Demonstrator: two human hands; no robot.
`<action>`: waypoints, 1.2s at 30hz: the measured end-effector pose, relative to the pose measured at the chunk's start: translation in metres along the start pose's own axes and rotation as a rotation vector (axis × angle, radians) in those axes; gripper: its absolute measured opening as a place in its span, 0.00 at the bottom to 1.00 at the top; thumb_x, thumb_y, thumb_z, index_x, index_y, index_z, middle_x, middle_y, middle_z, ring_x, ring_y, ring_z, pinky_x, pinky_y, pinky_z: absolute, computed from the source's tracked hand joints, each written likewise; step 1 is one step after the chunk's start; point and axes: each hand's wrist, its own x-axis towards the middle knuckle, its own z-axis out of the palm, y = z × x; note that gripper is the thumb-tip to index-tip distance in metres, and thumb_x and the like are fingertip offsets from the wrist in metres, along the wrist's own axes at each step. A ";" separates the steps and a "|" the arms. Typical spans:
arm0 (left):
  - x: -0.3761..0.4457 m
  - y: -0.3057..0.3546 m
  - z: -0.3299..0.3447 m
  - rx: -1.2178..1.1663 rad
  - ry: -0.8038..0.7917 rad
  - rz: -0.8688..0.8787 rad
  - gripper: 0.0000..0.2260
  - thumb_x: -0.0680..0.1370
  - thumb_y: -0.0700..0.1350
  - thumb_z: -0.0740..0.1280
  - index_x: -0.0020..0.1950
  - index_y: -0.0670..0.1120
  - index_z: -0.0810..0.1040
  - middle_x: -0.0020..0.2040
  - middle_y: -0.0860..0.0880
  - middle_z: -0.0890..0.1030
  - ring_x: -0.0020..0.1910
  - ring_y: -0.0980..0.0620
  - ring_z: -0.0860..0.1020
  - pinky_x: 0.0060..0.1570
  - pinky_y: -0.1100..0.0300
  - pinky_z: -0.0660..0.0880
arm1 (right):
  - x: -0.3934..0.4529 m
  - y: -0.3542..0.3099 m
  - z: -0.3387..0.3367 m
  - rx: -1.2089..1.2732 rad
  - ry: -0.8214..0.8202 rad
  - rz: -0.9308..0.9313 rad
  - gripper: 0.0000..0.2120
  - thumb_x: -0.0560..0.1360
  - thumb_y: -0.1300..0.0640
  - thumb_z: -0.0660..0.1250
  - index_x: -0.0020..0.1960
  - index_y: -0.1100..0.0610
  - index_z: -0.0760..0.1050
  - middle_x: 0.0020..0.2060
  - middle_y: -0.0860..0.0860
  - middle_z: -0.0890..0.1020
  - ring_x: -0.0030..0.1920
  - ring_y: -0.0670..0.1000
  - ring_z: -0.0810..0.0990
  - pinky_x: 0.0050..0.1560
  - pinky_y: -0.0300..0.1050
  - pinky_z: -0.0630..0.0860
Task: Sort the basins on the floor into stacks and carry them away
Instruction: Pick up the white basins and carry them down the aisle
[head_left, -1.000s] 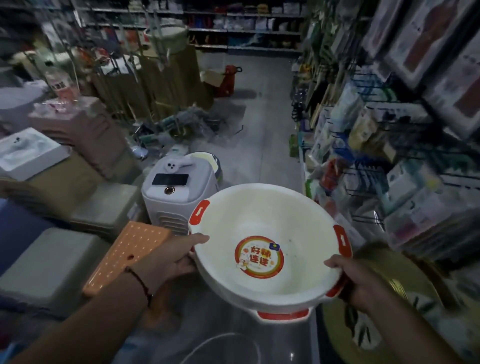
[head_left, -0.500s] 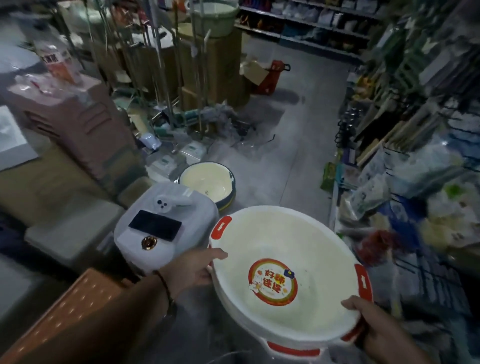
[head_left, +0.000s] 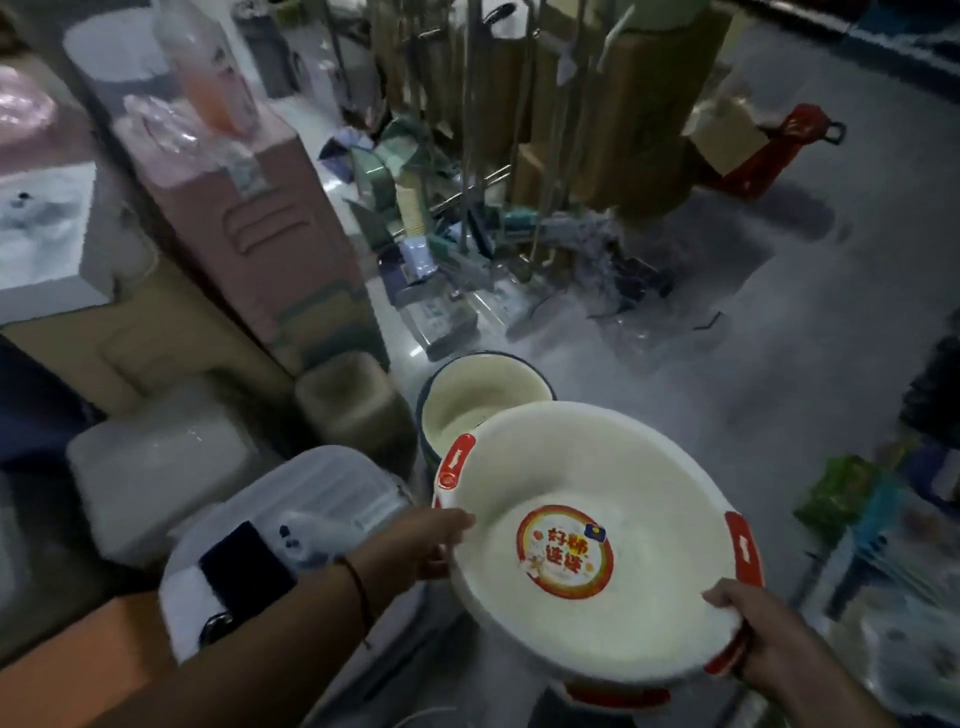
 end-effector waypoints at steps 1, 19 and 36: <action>0.025 0.010 0.009 -0.044 0.058 0.001 0.16 0.73 0.44 0.75 0.59 0.44 0.77 0.54 0.42 0.82 0.52 0.43 0.82 0.53 0.48 0.81 | 0.034 -0.030 0.012 -0.048 -0.008 -0.005 0.21 0.61 0.72 0.64 0.54 0.63 0.76 0.43 0.60 0.83 0.49 0.61 0.78 0.42 0.51 0.78; 0.426 0.057 -0.012 -0.539 0.461 -0.038 0.12 0.79 0.39 0.66 0.63 0.43 0.76 0.56 0.42 0.83 0.53 0.42 0.82 0.48 0.50 0.80 | 0.476 -0.168 0.291 -0.657 -0.255 -0.084 0.13 0.73 0.70 0.64 0.55 0.60 0.76 0.47 0.56 0.82 0.47 0.56 0.79 0.54 0.54 0.76; 0.466 0.032 -0.011 -0.084 0.602 0.046 0.08 0.79 0.42 0.66 0.52 0.55 0.74 0.48 0.53 0.79 0.50 0.49 0.79 0.48 0.54 0.76 | 0.496 -0.120 0.326 -1.140 -0.021 -0.303 0.31 0.74 0.61 0.69 0.72 0.60 0.59 0.56 0.55 0.73 0.60 0.60 0.74 0.56 0.51 0.72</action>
